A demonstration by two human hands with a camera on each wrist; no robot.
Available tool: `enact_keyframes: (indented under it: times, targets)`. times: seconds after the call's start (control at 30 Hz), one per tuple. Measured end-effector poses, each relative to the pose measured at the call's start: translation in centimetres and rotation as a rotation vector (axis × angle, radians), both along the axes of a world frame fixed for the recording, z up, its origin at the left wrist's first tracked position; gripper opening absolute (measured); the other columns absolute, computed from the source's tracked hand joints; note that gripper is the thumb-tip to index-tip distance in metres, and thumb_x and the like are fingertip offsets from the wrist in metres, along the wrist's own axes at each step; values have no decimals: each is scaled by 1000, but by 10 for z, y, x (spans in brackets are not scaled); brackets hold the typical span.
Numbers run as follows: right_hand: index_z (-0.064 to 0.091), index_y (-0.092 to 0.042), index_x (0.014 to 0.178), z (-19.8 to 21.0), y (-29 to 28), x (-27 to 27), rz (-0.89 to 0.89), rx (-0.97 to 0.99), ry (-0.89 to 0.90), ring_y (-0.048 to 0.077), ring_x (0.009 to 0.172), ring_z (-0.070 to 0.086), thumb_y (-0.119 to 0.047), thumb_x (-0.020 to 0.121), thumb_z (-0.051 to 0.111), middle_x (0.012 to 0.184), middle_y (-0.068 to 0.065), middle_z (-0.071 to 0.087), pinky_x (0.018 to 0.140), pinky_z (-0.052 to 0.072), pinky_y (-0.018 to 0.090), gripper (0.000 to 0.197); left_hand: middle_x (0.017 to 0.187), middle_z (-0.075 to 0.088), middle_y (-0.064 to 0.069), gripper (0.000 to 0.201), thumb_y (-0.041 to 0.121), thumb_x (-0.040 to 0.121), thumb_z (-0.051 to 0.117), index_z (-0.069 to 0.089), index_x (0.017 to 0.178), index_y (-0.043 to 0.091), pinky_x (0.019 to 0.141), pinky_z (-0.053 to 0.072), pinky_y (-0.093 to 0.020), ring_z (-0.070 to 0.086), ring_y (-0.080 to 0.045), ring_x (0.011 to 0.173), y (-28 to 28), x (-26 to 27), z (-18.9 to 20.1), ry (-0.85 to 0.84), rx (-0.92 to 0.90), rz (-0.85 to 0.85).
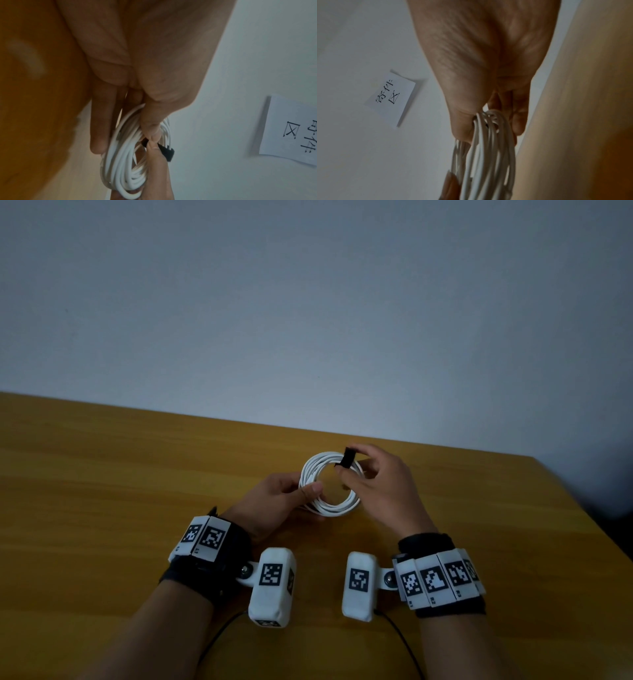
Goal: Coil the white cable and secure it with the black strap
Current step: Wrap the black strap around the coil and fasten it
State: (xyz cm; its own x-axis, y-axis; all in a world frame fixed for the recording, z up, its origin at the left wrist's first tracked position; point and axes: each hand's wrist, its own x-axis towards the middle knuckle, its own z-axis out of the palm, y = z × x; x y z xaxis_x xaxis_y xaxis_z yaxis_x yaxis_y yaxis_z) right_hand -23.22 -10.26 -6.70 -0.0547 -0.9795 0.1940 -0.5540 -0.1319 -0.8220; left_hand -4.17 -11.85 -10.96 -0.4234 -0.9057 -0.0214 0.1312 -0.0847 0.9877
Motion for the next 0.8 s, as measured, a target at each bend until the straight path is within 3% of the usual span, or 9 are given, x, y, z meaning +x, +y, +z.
enact_keyframes:
  times: [0.07,0.2,0.37,0.57,0.73,0.8]
  targets:
    - [67,-35,130,-1,-1,1,10,-13,-60,4,110,63,-29,91,77,118,-9,70,74,42,8,41,85,73,-16,37,28,84,63,68,95,-6,80,59,-38,70,-27,82,0,0,0,4,5,3]
    - [68,-37,127,-4,-5,1,1,-24,-64,-9,108,60,-25,87,81,112,-16,70,77,41,7,44,86,73,-15,38,27,87,63,67,97,-9,82,59,-40,69,-28,83,-1,-1,-1,-20,8,-3]
    - [65,-32,111,-6,-6,-1,-38,-47,-108,-2,103,66,-19,81,86,109,-17,71,76,47,13,39,86,73,-13,31,24,91,60,68,96,-6,80,59,-35,70,-25,82,0,0,0,-45,-3,-17]
    - [54,-31,90,-10,-8,-2,-29,-116,-106,10,102,71,-13,78,85,102,-6,74,85,58,30,38,92,73,-18,39,31,85,64,69,97,-6,88,58,-44,70,-31,87,-2,1,-1,-51,11,-22]
    - [50,-22,76,-9,-6,-4,-41,-155,-82,7,85,71,-16,77,88,89,-2,74,71,56,19,39,90,72,-17,36,26,89,62,67,98,-8,87,59,-42,69,-30,85,0,0,-1,-35,20,-19]
    - [50,-19,73,-9,-5,-3,-64,-179,-58,10,71,61,-20,76,90,80,8,68,62,49,14,39,90,72,-17,37,26,89,62,67,98,-9,85,59,-41,69,-28,84,0,0,0,-27,24,-15]
